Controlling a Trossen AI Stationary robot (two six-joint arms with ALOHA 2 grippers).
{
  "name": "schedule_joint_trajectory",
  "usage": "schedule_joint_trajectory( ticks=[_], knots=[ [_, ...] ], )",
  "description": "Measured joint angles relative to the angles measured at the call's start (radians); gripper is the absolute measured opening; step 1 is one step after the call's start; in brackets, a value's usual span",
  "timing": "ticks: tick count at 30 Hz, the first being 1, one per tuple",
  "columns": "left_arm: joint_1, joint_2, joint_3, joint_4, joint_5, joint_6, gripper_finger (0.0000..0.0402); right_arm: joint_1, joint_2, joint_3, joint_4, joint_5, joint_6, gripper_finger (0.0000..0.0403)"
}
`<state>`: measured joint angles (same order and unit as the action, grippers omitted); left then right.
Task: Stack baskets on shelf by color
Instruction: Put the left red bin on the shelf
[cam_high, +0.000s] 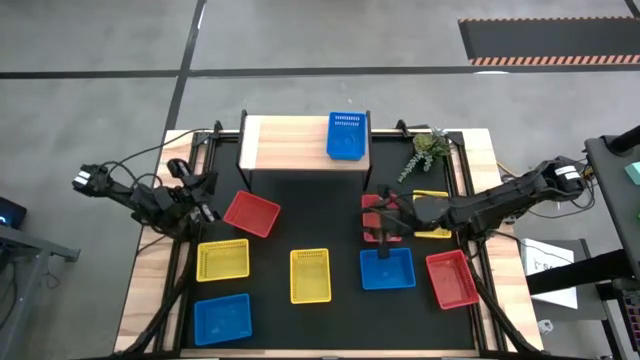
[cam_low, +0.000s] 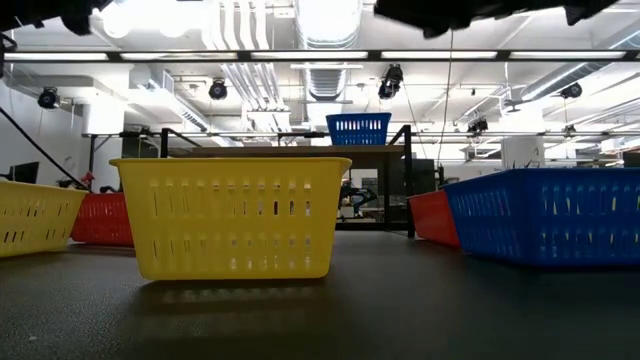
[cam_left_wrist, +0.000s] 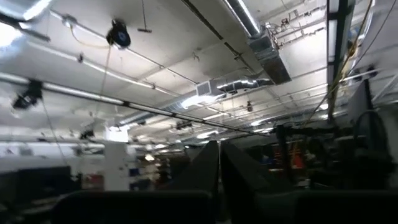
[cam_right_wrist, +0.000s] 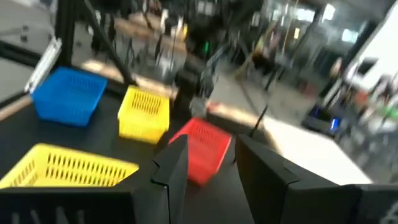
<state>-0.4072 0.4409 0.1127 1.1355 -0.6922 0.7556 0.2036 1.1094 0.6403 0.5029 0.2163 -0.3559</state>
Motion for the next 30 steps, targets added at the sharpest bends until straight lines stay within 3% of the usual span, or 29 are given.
schedule_joint_trajectory(
  ticks=[8, 14, 18, 25, 30],
  knots=[
    [0.0, 0.15, 0.008, -0.002, -0.004, -0.363, 0.0001, -0.01, -0.13, -0.023, 0.025, -0.027, -0.059, 0.0125],
    [0.0, 0.272, 0.07, -0.102, -0.232, -0.618, 0.0001, -0.01, -0.206, -0.033, 0.023, -0.068, -0.067, 0.0125],
    [-0.002, 0.354, 0.16, -0.311, -0.308, -0.796, 0.0001, -0.01, -0.236, -0.044, -0.025, -0.067, -0.087, 0.0125],
    [-0.002, 0.454, 0.399, -0.843, -0.309, -1.125, 0.0001, -0.01, -0.277, -0.046, -0.118, -0.059, -0.091, 0.0125],
    [-0.001, 0.514, 0.576, -1.254, -0.203, -1.437, 0.0001, -0.01, -0.319, -0.046, -0.19, -0.059, -0.088, 0.0125]
  ],
)
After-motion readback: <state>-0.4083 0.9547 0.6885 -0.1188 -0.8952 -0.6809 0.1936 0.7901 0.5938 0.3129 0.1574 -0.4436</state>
